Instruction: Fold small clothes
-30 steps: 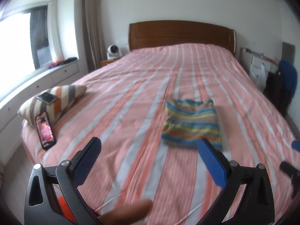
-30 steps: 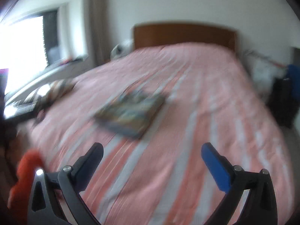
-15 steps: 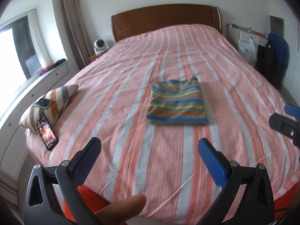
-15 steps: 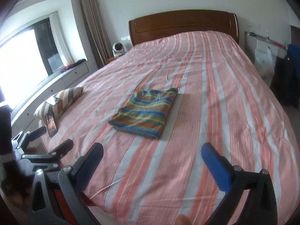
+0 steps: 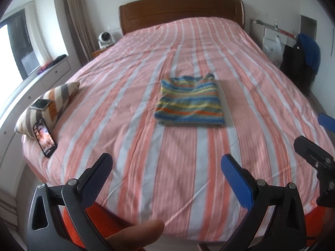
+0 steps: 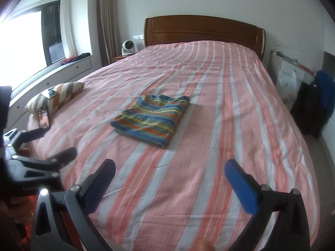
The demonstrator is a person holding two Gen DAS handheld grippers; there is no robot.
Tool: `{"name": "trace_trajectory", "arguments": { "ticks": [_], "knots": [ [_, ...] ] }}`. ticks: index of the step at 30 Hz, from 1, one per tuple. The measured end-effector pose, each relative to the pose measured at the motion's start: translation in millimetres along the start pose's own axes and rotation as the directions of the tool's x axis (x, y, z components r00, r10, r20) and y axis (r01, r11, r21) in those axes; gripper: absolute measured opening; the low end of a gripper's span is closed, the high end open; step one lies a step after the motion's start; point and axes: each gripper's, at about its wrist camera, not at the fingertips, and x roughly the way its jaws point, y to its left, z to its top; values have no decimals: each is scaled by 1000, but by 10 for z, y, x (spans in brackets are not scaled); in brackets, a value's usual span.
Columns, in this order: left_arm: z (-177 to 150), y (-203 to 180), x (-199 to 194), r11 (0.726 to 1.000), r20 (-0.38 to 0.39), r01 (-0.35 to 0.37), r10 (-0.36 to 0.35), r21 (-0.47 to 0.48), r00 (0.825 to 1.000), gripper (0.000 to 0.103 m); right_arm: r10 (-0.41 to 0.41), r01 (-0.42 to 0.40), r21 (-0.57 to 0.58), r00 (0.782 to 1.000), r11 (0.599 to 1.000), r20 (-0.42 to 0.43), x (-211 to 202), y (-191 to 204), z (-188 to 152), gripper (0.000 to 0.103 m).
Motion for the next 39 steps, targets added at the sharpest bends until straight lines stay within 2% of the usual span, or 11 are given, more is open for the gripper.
{"name": "trace_trajectory", "arguments": {
  "ticks": [3, 5, 7, 11, 19, 25, 31, 39],
  "knots": [
    [15, 28, -39, 1000, 0, 6, -6, -16, 1000, 103, 39, -40, -8, 998, 999, -50, -73, 87, 32, 103],
    [30, 67, -59, 999, 1, 16, -16, -35, 1000, 103, 58, -59, -40, 998, 997, -40, -162, 171, 45, 103],
    [44, 84, -79, 998, 3, 31, -31, -48, 1000, 103, 29, -29, -79, 1000, 996, -2, -241, 231, 56, 103],
    [49, 61, -109, 998, 7, 42, -42, -38, 999, 103, -10, 12, -79, 1000, 997, 30, -235, 191, 54, 103],
    [49, 44, -77, 998, -14, 40, -40, -44, 999, 103, -5, 5, -55, 1000, 998, 11, -179, 118, 43, 103],
    [59, 17, -102, 999, -7, 41, -41, -25, 999, 103, -9, 13, -77, 999, 997, 49, -227, 171, 155, 103],
    [89, 54, -119, 1000, 21, -4, 5, -29, 1000, 103, 3, -1, -78, 1000, 997, 22, -150, 227, 118, 103],
    [81, 54, -35, 1000, -2, 2, -2, -25, 1000, 103, -10, 10, -68, 1000, 998, -7, -82, 177, 57, 103]
  ]
}}
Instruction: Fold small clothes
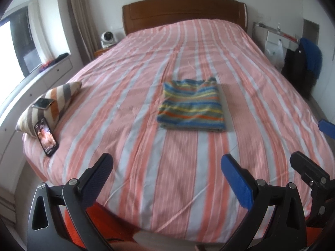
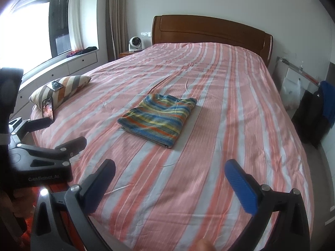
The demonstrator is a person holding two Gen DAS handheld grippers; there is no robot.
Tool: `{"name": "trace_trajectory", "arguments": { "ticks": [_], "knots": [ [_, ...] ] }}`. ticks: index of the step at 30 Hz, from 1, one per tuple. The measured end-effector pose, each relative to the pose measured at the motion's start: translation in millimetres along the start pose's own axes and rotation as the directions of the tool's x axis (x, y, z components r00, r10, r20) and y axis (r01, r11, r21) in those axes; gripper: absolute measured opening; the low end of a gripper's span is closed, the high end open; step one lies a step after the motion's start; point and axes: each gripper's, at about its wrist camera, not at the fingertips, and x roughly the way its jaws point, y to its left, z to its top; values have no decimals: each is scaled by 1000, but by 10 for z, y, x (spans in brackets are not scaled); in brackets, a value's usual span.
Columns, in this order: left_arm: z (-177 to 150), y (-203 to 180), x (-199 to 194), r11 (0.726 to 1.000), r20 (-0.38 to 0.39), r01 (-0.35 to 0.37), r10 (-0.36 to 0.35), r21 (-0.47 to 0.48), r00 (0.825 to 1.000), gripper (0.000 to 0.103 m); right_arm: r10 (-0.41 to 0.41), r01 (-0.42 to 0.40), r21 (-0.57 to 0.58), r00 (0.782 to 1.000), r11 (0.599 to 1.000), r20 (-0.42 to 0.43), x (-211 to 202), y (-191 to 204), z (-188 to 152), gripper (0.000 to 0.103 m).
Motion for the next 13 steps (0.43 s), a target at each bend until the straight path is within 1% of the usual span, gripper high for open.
{"name": "trace_trajectory", "arguments": {
  "ticks": [5, 11, 13],
  "knots": [
    [-10, 1, -12, 1000, 13, 19, -19, -6, 1000, 103, -7, 7, 3, 1000, 1000, 0, 3, -8, -6, 103],
    [6, -7, -40, 1000, 39, -8, 8, -6, 999, 103, -12, 12, 13, 1000, 1000, -6, 12, -47, -15, 103],
    [1, -29, -45, 1000, 42, -14, 13, 8, 999, 103, -12, 12, 14, 1000, 1000, -4, 10, -52, -12, 103]
  ]
}}
